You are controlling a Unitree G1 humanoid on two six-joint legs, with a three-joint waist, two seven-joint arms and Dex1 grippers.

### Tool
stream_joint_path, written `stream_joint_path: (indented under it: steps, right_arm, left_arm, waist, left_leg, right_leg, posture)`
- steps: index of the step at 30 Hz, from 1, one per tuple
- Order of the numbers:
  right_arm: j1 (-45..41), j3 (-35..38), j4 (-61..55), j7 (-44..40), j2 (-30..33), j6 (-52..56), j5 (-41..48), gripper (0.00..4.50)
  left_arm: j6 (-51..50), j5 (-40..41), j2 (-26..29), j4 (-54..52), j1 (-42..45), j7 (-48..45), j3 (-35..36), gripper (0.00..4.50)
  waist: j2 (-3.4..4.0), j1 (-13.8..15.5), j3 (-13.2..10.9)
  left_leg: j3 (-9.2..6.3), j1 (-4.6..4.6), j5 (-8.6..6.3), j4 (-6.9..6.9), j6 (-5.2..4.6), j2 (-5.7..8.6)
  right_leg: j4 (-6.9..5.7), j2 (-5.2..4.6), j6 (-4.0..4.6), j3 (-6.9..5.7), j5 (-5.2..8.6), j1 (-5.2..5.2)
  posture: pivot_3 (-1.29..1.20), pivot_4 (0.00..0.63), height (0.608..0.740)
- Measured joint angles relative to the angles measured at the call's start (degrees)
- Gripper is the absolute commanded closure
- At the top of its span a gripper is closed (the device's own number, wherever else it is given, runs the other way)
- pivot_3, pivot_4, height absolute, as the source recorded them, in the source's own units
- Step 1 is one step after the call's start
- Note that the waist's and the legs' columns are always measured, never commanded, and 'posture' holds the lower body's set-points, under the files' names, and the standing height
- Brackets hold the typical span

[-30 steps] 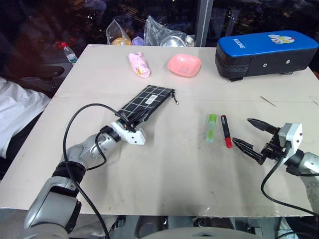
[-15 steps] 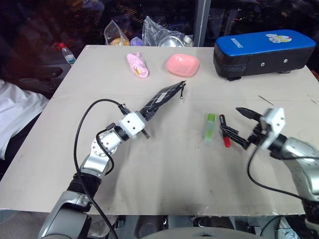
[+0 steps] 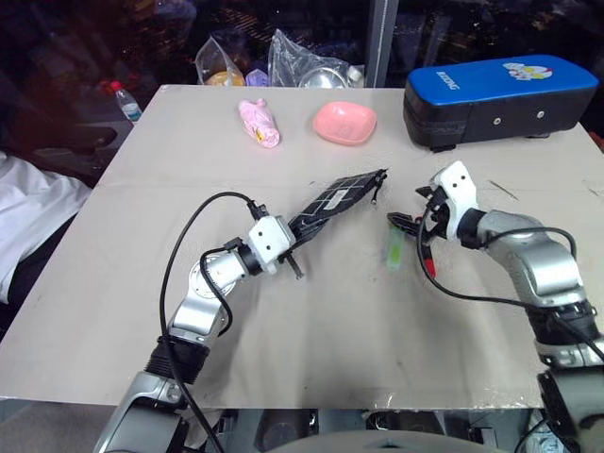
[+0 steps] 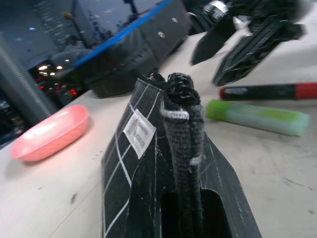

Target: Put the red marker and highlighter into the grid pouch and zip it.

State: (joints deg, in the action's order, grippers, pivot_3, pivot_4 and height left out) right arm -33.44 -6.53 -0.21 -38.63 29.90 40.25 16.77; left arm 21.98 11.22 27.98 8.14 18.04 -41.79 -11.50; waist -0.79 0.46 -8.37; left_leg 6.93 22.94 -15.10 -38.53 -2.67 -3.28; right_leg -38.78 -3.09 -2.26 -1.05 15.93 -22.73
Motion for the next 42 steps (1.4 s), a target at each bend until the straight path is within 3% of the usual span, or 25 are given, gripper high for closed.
stream_joint_path:
  steps: [12,16,19,20,23,34,42]
  right_arm:
    - [-7.1,-0.5,7.0,-1.2,-4.5,1.9,-0.4,0.00]
    - [-7.1,-0.5,7.8,-1.4,-4.7,1.8,-0.8,1.23]
    - [-7.1,-0.5,8.0,-1.4,-4.8,1.4,-1.0,2.59]
    - [-7.1,-0.5,8.2,-1.4,-5.0,1.1,-1.1,3.27]
    - [-7.1,-0.5,8.6,-1.4,-5.4,0.4,-1.5,4.46]
    - [-7.3,-1.3,10.3,-2.1,-5.6,-3.3,-4.1,4.46]
    - [-6.6,-6.5,7.6,-8.1,-2.1,-9.9,-8.0,4.46]
  left_arm:
    - [0.8,-3.0,-0.4,0.0,-0.9,-1.9,0.3,4.48]
    - [0.8,-3.1,-0.7,0.0,-0.9,-2.0,0.3,4.50]
    - [0.8,-3.1,-0.7,0.0,-0.9,-2.3,0.3,4.50]
    - [0.8,-3.1,-0.7,0.0,-0.9,-2.3,0.3,4.50]
    - [0.8,-3.1,-0.7,0.0,-0.9,-2.5,0.3,4.50]
    - [0.8,-3.9,-0.6,0.0,-0.9,-2.9,0.4,4.50]
    - [0.9,-7.2,-2.1,0.6,-0.7,1.0,1.9,4.50]
  waist:
    - [0.00,-0.4,0.0]
    - [0.00,-0.7,0.0]
    - [0.00,-1.1,0.0]
    - [0.01,-1.2,0.0]
    - [0.01,-1.2,0.0]
    - [0.01,-1.2,0.0]
    - [0.01,-1.2,0.0]
  left_leg:
    - [0.05,0.05,0.00,0.05,-0.01,-0.08]
    - [0.03,0.05,0.00,0.07,0.00,-0.09]
    - [0.03,0.05,0.00,0.09,0.00,-0.10]
    - [0.03,0.05,0.00,0.10,0.00,-0.10]
    - [0.05,0.06,0.00,0.12,0.00,-0.11]
    - [0.17,0.25,0.00,0.12,0.00,-0.11]
    - [0.11,0.74,0.01,0.00,0.00,-0.11]
  right_leg:
    - [0.02,-0.03,0.00,0.05,0.00,-0.07]
    - [0.02,-0.03,0.00,0.05,0.00,-0.08]
    - [0.02,-0.02,0.00,0.05,0.00,-0.08]
    - [0.01,-0.02,0.00,0.05,0.00,-0.10]
    - [0.01,-0.02,0.00,0.06,0.00,-0.14]
    - [-0.03,-0.02,-0.01,0.18,0.00,-0.40]
    - [-0.09,-0.02,-0.01,0.14,-0.01,-0.83]
  posture:
    - [0.00,0.150,0.737]
    - [0.00,0.150,0.737]
    - [0.00,0.150,0.737]
    - [0.00,0.150,0.737]
    - [0.00,0.150,0.737]
    - [0.00,0.150,0.737]
    - [0.00,0.150,0.737]
